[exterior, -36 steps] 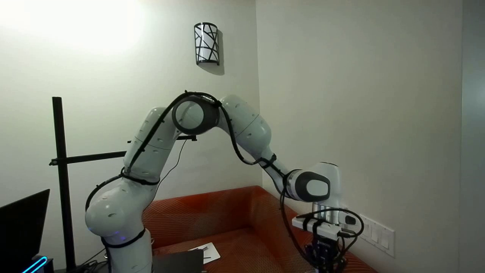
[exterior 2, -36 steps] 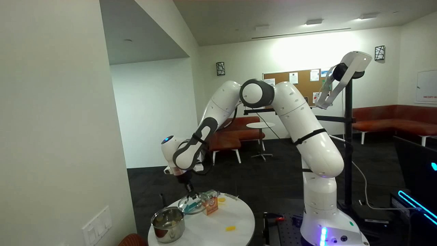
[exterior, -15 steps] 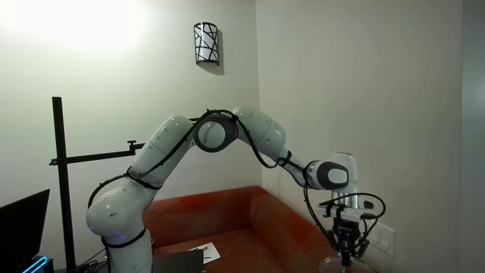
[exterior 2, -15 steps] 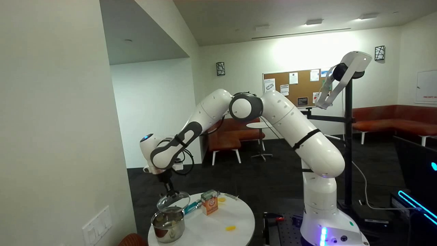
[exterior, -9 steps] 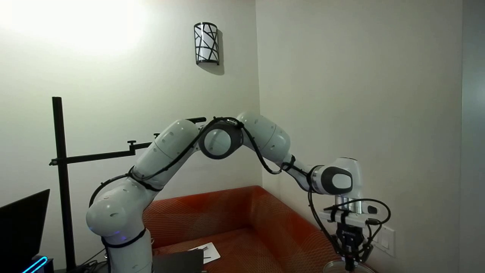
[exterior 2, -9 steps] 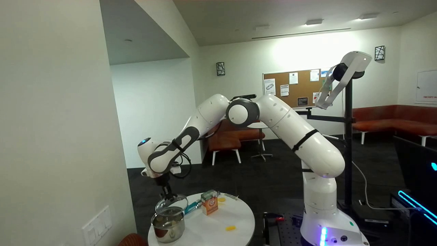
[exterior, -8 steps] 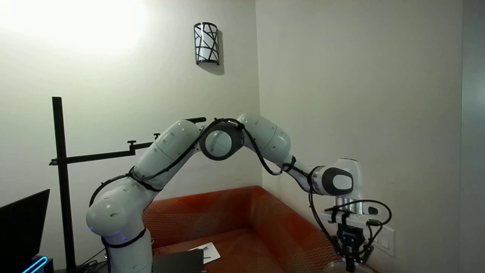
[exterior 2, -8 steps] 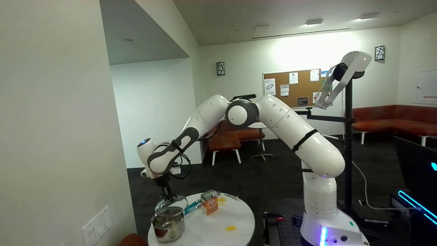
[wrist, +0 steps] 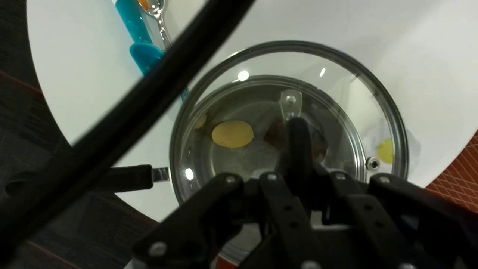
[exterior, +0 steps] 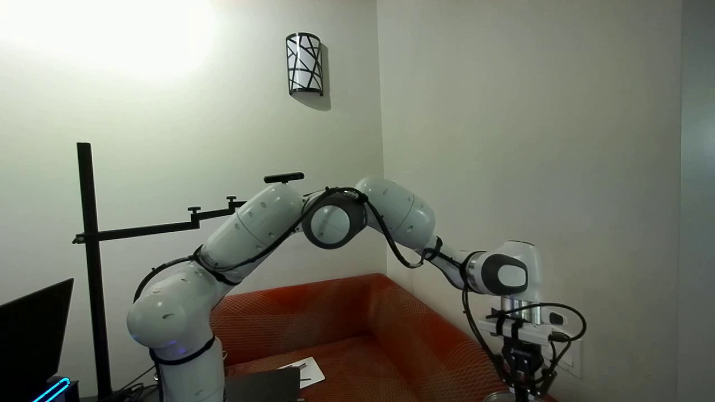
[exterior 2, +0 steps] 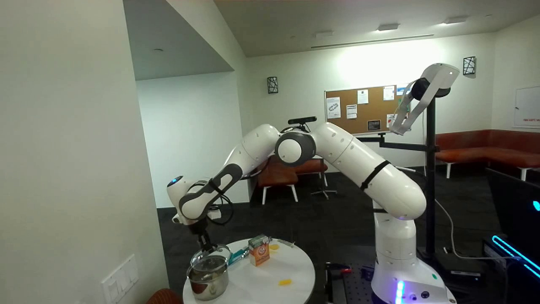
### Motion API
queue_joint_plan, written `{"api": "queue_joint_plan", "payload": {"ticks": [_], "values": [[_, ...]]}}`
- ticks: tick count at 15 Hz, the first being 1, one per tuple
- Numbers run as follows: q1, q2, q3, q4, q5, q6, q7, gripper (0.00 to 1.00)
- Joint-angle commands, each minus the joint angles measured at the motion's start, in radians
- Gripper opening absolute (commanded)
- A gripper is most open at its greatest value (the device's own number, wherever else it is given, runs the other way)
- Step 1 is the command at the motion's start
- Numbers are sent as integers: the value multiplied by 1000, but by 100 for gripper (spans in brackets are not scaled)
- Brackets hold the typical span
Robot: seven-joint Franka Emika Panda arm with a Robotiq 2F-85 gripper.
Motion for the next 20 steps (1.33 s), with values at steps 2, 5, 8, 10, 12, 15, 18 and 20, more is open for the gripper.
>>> {"api": "queue_joint_plan", "payload": {"ticks": [2, 5, 8, 10, 12, 15, 18, 20], "values": [[9, 57, -3, 117, 3, -86, -38, 2], [12, 89, -4, 161, 2, -107, -43, 2], [15, 113, -5, 190, 0, -116, -46, 2], [16, 124, -3, 200, -1, -109, -51, 2], [16, 132, -2, 205, 0, -102, -64, 2], [15, 143, -1, 211, 4, -97, -72, 2], [12, 148, 1, 212, 7, -84, -82, 2], [11, 153, 2, 221, 10, -85, -84, 2]]}}
